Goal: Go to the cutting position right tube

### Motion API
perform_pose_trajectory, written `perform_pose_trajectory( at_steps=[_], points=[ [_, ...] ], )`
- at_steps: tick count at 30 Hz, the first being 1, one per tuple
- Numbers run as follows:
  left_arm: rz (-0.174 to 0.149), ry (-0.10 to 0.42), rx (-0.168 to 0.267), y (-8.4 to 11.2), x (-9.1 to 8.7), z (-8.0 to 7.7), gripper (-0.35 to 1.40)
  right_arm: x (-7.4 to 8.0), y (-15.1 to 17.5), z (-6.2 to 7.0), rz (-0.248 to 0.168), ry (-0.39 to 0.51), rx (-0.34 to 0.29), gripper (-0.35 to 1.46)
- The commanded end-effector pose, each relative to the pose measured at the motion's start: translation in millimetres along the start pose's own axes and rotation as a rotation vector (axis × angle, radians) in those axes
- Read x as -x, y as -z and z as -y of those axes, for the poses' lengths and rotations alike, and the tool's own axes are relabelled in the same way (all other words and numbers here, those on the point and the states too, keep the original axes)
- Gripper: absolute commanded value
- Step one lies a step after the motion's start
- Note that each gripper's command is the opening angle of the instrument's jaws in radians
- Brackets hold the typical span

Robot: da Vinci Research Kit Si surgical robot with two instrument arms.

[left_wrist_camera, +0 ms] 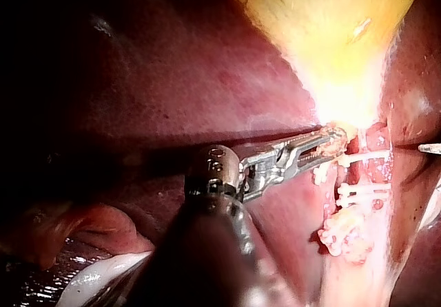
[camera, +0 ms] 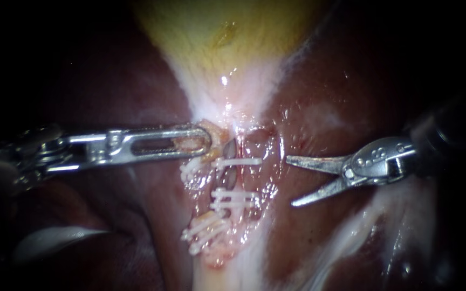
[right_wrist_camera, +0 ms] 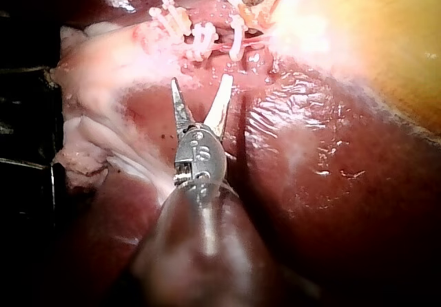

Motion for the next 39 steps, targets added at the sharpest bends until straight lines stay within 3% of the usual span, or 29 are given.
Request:
perform_pose_trajectory(
  at_steps=[1, 8, 19, 24, 28, 33, 39],
  points=[
    [-0.001, -0.001, 0.0, 0.1, 0.0, 0.1, -0.35, 0.0, 0.0, 0.0, 0.0, 0.0, 0.0, 1.45],
    [0.007, 0.011, 0.012, 1.6, 1.6, 1.4, -0.35, 0.0, 0.0, 0.0, -0.001, 0.001, -0.003, 1.45],
    [0.064, 0.052, -0.015, 5.8, 6.1, 5.5, -0.35, 0.0, 0.0, 0.0, -0.004, 0.0, -0.008, 1.45],
    [0.07, 0.055, -0.015, 6.2, 6.3, 6.6, -0.35, -0.1, -0.1, 0.0, -0.007, -0.006, -0.015, 1.45],
    [0.075, 0.055, -0.009, 6.1, 6.1, 7.0, -0.35, -0.1, -0.5, 0.2, -0.017, -0.059, -0.032, 1.45],
    [0.075, 0.055, -0.009, 6.0, 6.0, 7.0, -0.35, 0.2, -1.3, 0.4, -0.033, -0.214, -0.087, 1.4],
    [0.076, 0.054, -0.008, 6.0, 5.9, 7.0, -0.35, 0.5, -2.7, 0.2, -0.012, -0.375, -0.146, 1.4]
  ],
)
